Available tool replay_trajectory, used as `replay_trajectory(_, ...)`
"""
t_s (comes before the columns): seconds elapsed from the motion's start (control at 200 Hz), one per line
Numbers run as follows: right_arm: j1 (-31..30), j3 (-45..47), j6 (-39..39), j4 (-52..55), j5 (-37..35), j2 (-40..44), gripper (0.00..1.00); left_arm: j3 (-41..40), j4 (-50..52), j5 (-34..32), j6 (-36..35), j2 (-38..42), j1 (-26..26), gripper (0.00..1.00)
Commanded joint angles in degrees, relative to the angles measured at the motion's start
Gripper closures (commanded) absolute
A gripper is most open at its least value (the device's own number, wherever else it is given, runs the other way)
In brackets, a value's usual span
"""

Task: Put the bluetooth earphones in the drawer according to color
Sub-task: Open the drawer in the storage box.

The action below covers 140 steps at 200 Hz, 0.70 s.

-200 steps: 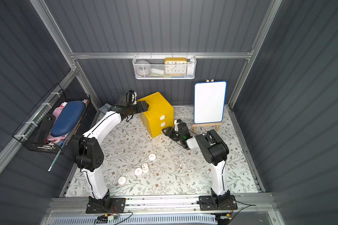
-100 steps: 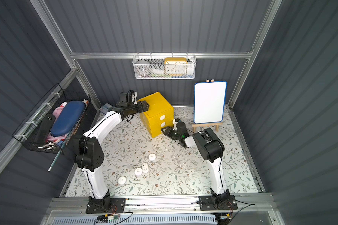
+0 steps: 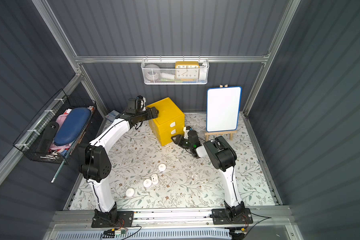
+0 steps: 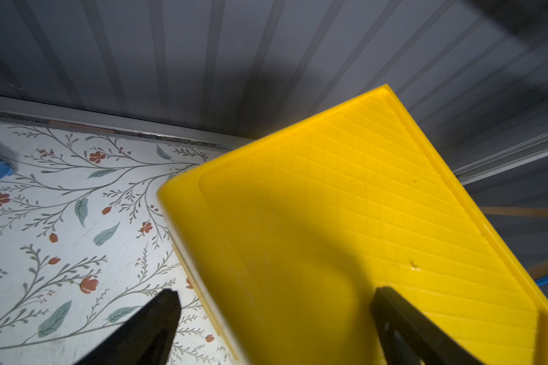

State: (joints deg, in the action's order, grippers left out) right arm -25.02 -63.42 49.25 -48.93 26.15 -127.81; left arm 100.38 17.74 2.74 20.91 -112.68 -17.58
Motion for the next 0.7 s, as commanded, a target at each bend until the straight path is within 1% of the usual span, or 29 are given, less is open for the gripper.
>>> replay_trajectory(0.0, 0.06, -1.23, 1.31, -5.95, -0.62, -1.21, 0.37, -1.84, 7.27, -0.1, -1.92, -3.38, -0.43, 0.01)
replay_trajectory(0.135, 0.13, -0.92, 2.14, -8.33, -0.47, -1.56, 0.34, -2.0, 7.33, -0.11, -1.92, -3.37, -0.43, 0.01)
replay_trajectory(0.215, 0.05, -1.48, 2.42, -7.41, -0.69, -1.9, 0.34, -1.96, 7.32, -0.1, -1.97, -3.35, -0.43, 0.01)
replay_trajectory(0.48, 0.07, -2.07, 3.48, -8.81, -1.45, -2.84, 0.46, -2.4, 7.14, 0.05, -2.0, -3.36, -0.43, 0.01)
replay_trajectory(0.54, 0.08, -2.02, 3.42, -8.82, -1.71, -2.64, 0.5, -2.51, 7.05, 0.07, -2.01, -3.39, -0.43, 0.01)
replay_trajectory(0.695, -0.03, -0.46, 2.82, -8.95, -2.74, -1.12, 0.55, -2.84, 6.87, -0.1, -2.03, -3.04, -0.43, 0.01)
